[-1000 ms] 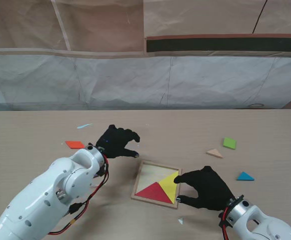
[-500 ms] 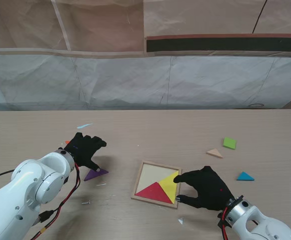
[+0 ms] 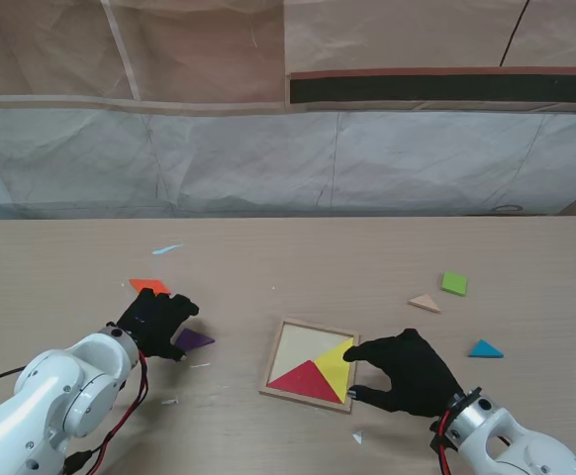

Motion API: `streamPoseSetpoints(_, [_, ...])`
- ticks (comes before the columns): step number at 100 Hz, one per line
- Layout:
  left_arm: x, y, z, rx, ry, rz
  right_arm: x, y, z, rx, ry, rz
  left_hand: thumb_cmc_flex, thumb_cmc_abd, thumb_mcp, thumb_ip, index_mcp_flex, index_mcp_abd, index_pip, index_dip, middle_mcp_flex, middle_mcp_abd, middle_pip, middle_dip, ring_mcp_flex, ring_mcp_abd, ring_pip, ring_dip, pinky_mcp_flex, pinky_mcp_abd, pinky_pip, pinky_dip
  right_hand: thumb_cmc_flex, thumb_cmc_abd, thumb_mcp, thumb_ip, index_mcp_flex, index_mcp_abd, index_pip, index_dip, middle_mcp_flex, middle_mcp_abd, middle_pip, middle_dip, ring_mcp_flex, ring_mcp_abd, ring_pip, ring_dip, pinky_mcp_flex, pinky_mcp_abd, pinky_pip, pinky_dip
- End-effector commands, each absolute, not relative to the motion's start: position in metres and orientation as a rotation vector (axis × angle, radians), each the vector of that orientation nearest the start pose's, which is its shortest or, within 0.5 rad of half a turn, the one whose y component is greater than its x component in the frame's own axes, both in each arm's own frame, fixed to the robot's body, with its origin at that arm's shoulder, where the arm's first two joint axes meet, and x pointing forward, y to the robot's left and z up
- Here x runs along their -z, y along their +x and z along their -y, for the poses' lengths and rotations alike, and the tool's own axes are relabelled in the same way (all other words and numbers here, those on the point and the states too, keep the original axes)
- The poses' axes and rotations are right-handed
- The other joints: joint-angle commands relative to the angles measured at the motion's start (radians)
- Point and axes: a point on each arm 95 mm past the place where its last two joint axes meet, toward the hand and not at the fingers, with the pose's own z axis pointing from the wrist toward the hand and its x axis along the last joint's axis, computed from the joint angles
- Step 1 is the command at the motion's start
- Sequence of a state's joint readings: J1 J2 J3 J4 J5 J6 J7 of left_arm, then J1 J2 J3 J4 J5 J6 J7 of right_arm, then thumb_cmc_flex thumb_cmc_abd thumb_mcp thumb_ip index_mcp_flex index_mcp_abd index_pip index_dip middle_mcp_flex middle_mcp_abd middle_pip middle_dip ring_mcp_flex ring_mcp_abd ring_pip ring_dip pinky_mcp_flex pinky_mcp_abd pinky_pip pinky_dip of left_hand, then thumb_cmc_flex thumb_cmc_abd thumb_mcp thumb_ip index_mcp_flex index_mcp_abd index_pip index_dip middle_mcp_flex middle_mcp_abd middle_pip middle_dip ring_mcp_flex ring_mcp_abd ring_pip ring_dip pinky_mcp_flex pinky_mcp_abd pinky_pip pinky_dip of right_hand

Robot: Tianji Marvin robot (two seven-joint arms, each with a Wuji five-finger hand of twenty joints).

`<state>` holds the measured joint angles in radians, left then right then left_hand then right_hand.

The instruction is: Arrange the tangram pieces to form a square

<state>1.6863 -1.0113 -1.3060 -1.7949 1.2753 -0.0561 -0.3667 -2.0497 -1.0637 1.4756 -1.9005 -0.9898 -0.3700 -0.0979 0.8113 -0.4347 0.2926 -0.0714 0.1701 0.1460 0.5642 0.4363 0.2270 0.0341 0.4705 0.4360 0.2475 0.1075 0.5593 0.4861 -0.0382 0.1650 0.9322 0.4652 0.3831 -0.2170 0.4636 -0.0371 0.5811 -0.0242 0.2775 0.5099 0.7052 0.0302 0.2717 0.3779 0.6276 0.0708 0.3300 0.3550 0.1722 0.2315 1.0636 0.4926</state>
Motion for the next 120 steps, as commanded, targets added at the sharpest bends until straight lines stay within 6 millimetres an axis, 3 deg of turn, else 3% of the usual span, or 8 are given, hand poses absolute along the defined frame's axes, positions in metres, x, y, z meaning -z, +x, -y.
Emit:
streamPoseSetpoints(1, [0.327, 0.365, -0.028, 1.002, -1.109, -1.892, 0.324, 0.272, 0.016, -1.748, 1.141, -1.63, -0.05, -0.056, 0.146, -0.016, 0.01, 0.009, 0.02, -0.012, -0.007, 0.019, 0.03, 0.002, 0.021, -0.012, 0.014, -0.001, 0.003, -0.009, 0.022, 0.009, 0.005, 0.03, -0.019, 0.001, -0.001, -0.011, 0.0, -0.008, -0.021, -0.001, -0.015, -0.001, -0.016, -0.002, -0.016, -0.006, -0.016, 0.007, -0.013, 0.007])
streamPoseSetpoints(40, [0.35, 0.366, -0.034, 0.975, -1.215, -1.878, 0.325, 0.272, 0.015, -1.747, 1.143, -1.632, -0.029, -0.064, 0.193, -0.019, 0.037, -0.005, 0.042, -0.005, 0.043, 0.021, 0.048, -0.002, 0.062, -0.006, 0.039, 0.004, 0.033, -0.023, 0.051, 0.023, 0.006, 0.03, -0.019, 0.001, -0.001, -0.012, 0.001, -0.008, -0.022, 0.0, -0.015, 0.0, -0.016, -0.003, -0.016, -0.006, -0.017, 0.006, -0.014, 0.006])
streamPoseSetpoints(62, [0.357, 0.367, -0.033, 0.987, -1.256, -1.888, 0.325, 0.273, 0.015, -1.747, 1.14, -1.631, -0.008, -0.086, 0.277, -0.027, 0.126, -0.023, 0.119, 0.028, 0.15, 0.05, 0.098, 0.015, 0.132, -0.008, 0.091, 0.015, 0.093, -0.06, 0.104, 0.05, 0.007, 0.029, -0.02, 0.001, 0.0, -0.012, 0.002, -0.007, -0.021, -0.003, -0.013, 0.0, -0.016, -0.004, -0.015, -0.006, -0.016, 0.005, -0.014, 0.006])
streamPoseSetpoints(67, [0.358, 0.366, -0.033, 0.984, -1.269, -1.896, 0.325, 0.273, 0.015, -1.747, 1.141, -1.63, 0.003, -0.089, 0.299, -0.029, 0.148, -0.034, 0.147, 0.04, 0.178, 0.017, 0.115, 0.023, 0.146, -0.008, 0.098, 0.014, 0.103, -0.065, 0.108, 0.053, 0.007, 0.03, -0.02, 0.001, 0.0, -0.012, 0.002, -0.007, -0.022, -0.002, -0.014, 0.0, -0.015, -0.004, -0.014, -0.005, -0.017, 0.005, -0.014, 0.006])
streamPoseSetpoints(93, [0.361, 0.365, -0.031, 0.992, -1.311, -1.907, 0.325, 0.273, 0.015, -1.746, 1.139, -1.631, 0.039, -0.101, 0.359, -0.031, 0.202, -0.064, 0.253, 0.093, 0.243, 0.011, 0.138, 0.029, 0.199, -0.012, 0.125, 0.014, 0.148, -0.081, 0.129, 0.064, 0.008, 0.03, -0.019, 0.002, 0.001, -0.011, 0.002, -0.007, -0.021, -0.001, -0.013, 0.0, -0.016, -0.003, -0.014, -0.006, -0.017, 0.007, -0.013, 0.007])
streamPoseSetpoints(105, [0.363, 0.364, -0.03, 0.991, -1.325, -1.899, 0.325, 0.273, 0.014, -1.747, 1.141, -1.631, 0.059, -0.109, 0.396, -0.031, 0.206, -0.083, 0.346, 0.161, 0.28, 0.007, 0.165, 0.037, 0.24, -0.011, 0.155, 0.019, 0.197, -0.077, 0.156, 0.076, 0.009, 0.029, -0.019, 0.002, 0.003, -0.011, 0.003, -0.007, -0.022, -0.002, -0.013, 0.0, -0.015, -0.003, -0.014, -0.006, -0.017, 0.006, -0.013, 0.007])
streamPoseSetpoints(120, [0.366, 0.364, -0.029, 1.009, -1.335, -1.879, 0.325, 0.274, 0.014, -1.746, 1.141, -1.635, 0.072, -0.134, 0.437, -0.032, 0.179, -0.117, 0.537, 0.352, 0.307, -0.008, 0.215, 0.058, 0.279, -0.009, 0.187, 0.024, 0.239, -0.066, 0.181, 0.086, 0.01, 0.029, -0.019, 0.002, 0.004, -0.01, 0.004, -0.007, -0.021, -0.001, -0.013, 0.0, -0.015, -0.003, -0.014, -0.006, -0.017, 0.006, -0.013, 0.007])
